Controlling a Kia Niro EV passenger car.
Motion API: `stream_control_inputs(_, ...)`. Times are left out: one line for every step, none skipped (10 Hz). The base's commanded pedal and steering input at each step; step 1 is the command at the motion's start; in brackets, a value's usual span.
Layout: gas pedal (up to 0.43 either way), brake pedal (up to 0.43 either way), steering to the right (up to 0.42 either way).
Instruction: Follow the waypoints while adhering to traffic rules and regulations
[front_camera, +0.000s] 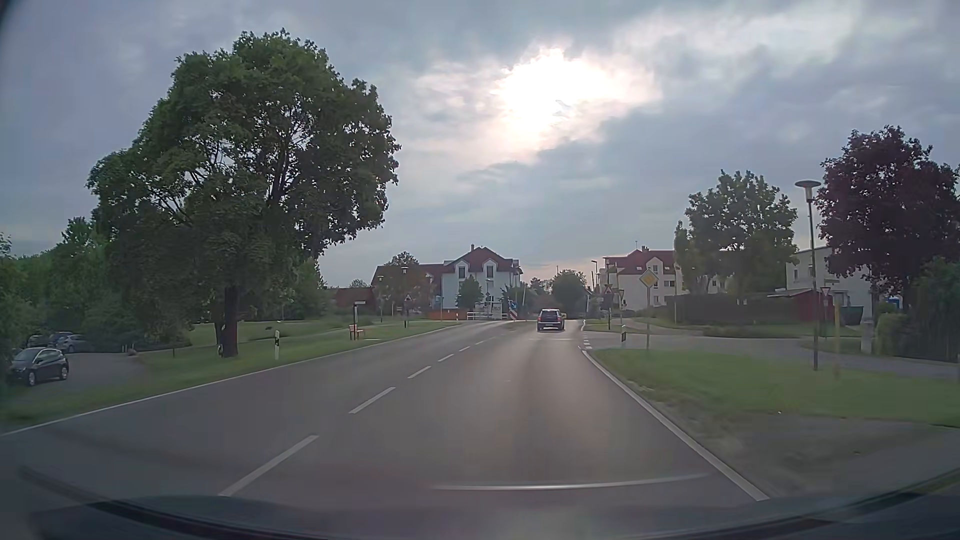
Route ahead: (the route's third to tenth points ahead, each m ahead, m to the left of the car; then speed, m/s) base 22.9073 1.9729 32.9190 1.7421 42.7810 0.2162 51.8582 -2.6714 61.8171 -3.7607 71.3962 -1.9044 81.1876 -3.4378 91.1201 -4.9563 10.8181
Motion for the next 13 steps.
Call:
stream_control_inputs(0.130,0.000,0.011)
stream_control_inputs(0.130,0.000,0.013)
stream_control_inputs(0.130,0.000,0.015)
stream_control_inputs(0.130,0.000,0.016)
stream_control_inputs(0.130,0.000,0.016)
stream_control_inputs(0.130,0.000,0.016)
stream_control_inputs(0.130,0.000,0.016)
stream_control_inputs(0.130,0.000,0.017)
stream_control_inputs(0.130,0.000,0.018)
stream_control_inputs(0.130,0.000,0.018)
stream_control_inputs(0.130,0.000,0.019)
stream_control_inputs(0.130,0.000,0.019)
stream_control_inputs(0.130,0.000,0.019)
